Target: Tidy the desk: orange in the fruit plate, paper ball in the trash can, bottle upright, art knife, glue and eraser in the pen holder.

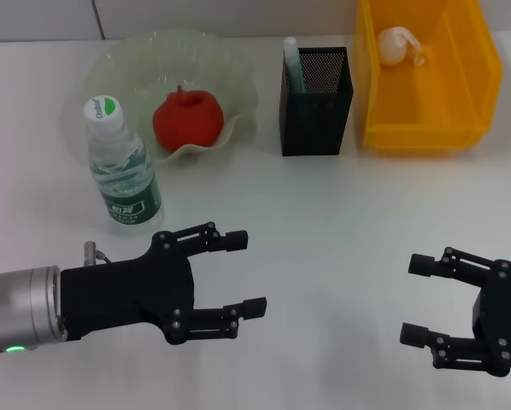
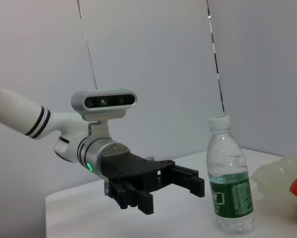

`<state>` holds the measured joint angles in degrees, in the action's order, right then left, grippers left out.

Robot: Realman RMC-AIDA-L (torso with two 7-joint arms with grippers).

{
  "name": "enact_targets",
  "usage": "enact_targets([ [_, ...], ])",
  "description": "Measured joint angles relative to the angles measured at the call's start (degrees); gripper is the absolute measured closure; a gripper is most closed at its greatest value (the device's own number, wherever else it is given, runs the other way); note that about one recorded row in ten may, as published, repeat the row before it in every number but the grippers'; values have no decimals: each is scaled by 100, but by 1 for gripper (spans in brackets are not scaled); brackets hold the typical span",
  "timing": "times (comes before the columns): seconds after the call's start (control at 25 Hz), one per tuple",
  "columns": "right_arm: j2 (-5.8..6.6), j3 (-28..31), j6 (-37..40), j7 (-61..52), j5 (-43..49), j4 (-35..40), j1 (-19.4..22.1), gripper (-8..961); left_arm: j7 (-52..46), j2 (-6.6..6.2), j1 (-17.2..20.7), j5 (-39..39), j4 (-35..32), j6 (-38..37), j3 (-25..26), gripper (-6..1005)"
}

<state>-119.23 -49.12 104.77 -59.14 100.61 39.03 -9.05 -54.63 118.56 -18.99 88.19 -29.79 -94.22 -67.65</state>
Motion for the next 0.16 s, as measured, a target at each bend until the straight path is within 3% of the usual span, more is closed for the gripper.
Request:
enact_targets([
  [0.16,-2,-1,-3,0,0,-33,-1,129,-11,3,0,6,0,-3,-2,187],
])
